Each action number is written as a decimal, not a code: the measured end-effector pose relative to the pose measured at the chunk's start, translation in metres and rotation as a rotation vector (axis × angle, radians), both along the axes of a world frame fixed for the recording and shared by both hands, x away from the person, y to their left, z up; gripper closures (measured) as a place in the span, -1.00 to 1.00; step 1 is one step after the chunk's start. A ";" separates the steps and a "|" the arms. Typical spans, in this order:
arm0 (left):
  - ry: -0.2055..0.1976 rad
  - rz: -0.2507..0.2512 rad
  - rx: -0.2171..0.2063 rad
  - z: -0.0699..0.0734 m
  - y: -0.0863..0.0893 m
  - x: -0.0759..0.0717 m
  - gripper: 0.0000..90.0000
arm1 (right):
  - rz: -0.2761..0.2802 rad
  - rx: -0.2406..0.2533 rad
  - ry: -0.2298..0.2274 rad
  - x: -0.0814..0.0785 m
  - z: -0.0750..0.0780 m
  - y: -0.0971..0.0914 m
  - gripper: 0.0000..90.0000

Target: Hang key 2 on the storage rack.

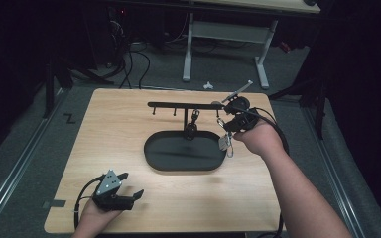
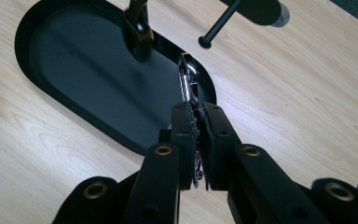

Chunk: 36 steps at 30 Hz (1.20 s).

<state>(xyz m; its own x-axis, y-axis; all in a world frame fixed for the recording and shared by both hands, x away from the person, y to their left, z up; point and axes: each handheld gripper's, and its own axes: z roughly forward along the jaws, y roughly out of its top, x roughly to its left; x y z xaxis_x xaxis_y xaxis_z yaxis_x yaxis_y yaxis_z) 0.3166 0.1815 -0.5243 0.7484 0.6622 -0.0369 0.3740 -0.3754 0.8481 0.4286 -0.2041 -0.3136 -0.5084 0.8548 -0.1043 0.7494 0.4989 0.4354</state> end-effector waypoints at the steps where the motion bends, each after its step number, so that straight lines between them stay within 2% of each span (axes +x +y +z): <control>1: 0.001 0.001 0.000 0.000 0.000 0.000 -0.64 | 0.005 0.003 -0.004 0.002 0.000 0.000 0.88; 15: 0.004 0.002 0.006 0.000 0.002 -0.001 -0.64 | -0.008 0.014 0.003 0.017 -0.002 0.005 0.88; 36: 0.008 0.001 0.006 -0.001 0.002 -0.001 -0.64 | -0.050 0.043 0.009 0.040 -0.009 -0.002 0.88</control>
